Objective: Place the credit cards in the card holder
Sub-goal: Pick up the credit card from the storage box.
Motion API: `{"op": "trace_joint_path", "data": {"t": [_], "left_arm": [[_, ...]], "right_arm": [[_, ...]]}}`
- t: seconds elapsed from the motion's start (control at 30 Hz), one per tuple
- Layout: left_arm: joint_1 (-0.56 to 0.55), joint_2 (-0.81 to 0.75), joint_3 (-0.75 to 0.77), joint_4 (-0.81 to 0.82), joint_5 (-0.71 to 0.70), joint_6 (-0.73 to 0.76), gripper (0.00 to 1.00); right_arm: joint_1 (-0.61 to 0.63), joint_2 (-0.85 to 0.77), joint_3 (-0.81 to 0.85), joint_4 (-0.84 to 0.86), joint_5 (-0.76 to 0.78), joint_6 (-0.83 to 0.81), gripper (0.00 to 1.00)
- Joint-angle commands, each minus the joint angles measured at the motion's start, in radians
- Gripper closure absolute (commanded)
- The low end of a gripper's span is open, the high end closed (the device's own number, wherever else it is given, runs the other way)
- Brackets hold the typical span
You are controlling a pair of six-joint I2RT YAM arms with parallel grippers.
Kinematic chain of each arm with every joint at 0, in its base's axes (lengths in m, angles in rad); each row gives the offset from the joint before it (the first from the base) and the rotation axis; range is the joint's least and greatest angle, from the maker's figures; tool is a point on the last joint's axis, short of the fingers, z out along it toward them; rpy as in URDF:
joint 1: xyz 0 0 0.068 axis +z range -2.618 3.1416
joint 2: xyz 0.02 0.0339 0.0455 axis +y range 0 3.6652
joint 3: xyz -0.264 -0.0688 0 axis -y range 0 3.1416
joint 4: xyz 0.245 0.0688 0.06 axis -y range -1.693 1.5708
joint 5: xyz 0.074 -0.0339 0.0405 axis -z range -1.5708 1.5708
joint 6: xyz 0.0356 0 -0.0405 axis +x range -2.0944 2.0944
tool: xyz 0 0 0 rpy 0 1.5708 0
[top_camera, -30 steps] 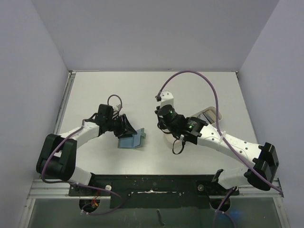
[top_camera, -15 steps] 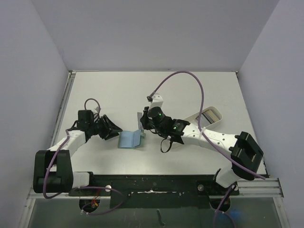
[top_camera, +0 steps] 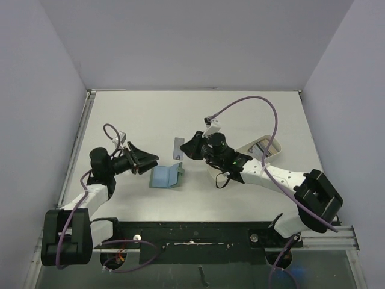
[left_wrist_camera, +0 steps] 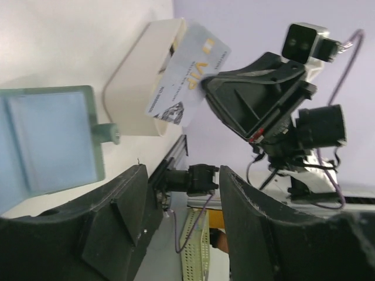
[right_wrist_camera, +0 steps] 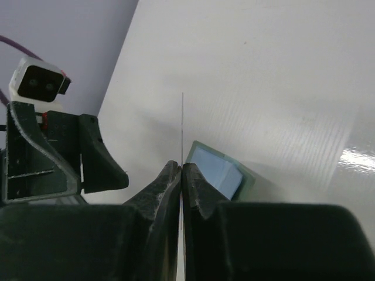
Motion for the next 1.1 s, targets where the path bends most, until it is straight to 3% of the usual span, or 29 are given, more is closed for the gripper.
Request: {"op": "trace_joint_path", "data": {"t": [0.0, 0.37, 0.5, 0.63, 0.83, 1.0, 1.07], "left_arm": [[0.005, 0.01, -0.026, 0.448, 0.087, -0.255, 0.5], [-0.019, 0.043, -0.007, 0.569, 0.098, -0.319, 0.51], [-0.02, 0.044, -0.001, 0.54, 0.083, -0.301, 0.6], [-0.021, 0.059, -0.001, 0.522, 0.084, -0.266, 0.62], [-0.021, 0.049, 0.021, 0.442, 0.08, -0.204, 0.53], [-0.021, 0.007, 0.054, 0.277, 0.073, -0.094, 0.49], [-0.021, -0.007, 0.061, 0.256, 0.073, -0.083, 0.49]], "right_arm": [[0.008, -0.065, -0.022, 0.234, -0.126, 0.063, 1.0], [0.017, -0.031, -0.018, 0.319, -0.236, 0.109, 1.0], [0.03, -0.01, -0.007, 0.314, -0.246, 0.109, 1.0], [0.037, -0.006, -0.019, 0.327, -0.255, 0.119, 1.0], [0.039, -0.022, -0.021, 0.303, -0.245, 0.102, 1.0], [0.054, -0.067, 0.03, 0.095, -0.152, 0.02, 1.0], [0.059, -0.089, 0.008, 0.113, -0.151, 0.02, 1.0]]}}
